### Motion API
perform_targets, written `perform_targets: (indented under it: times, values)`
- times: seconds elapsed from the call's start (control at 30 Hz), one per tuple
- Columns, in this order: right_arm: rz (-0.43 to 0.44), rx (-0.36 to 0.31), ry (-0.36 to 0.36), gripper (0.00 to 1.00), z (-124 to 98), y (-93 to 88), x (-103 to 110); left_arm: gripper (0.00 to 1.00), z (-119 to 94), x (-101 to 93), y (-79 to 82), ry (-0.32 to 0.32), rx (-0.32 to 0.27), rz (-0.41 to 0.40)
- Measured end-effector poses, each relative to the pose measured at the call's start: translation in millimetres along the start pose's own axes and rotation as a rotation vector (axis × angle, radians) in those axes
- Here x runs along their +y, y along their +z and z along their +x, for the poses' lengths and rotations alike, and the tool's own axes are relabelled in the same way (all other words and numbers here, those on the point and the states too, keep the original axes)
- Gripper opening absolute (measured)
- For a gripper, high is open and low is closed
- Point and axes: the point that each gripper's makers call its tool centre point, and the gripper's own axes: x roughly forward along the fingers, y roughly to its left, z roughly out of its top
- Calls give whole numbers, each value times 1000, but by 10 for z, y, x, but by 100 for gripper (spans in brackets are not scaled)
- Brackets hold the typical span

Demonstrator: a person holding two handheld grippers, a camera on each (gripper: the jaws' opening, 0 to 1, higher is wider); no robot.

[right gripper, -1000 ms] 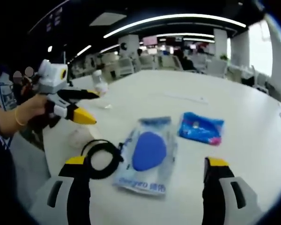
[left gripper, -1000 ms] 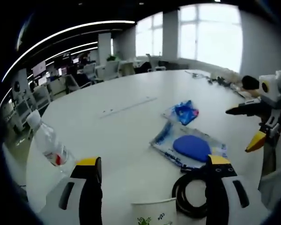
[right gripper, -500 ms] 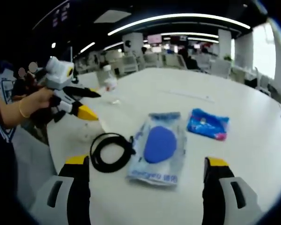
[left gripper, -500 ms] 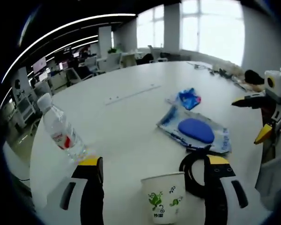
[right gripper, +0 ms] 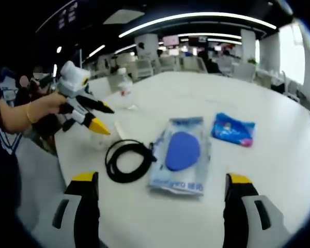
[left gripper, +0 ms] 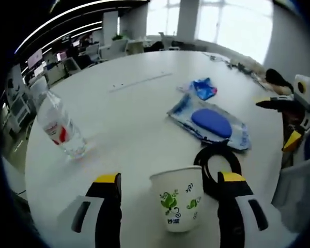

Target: Arrange the tabletop items into an orderly group along one side of the table until the central work area is clear of visible clutter.

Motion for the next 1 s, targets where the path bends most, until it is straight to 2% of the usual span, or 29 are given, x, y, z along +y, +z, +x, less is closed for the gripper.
perform_targets:
  times: [0.1, 0.13, 0.27, 0.5, 0.73, 0.9, 1.0]
  values:
    - [-2, 3, 3, 100, -9, -12, 17, 66, 14, -5, -16, -19, 20, -6]
    - [0, 2, 3, 100, -11, -13, 19, 65, 25, -24, -53, -40, 47, -12]
    - [-13, 10, 1, 100, -19, -34, 31, 62, 56, -55, -110, -78, 90, -54]
    - [9, 1, 1, 100, -16, -35, 41, 58, 109, -96, -182, -83, 160, -21]
    - [46, -7, -14, 100, -28, -62, 11, 53, 133, -167, -215, -147, 232, -72]
    - [66, -17, -25, 100, -29, -72, -3, 50, 146, -116, -235, -133, 273, -76]
    - [74, -23, -28, 100, -31, -77, -12, 50, 161, -87, -229, -128, 282, -128]
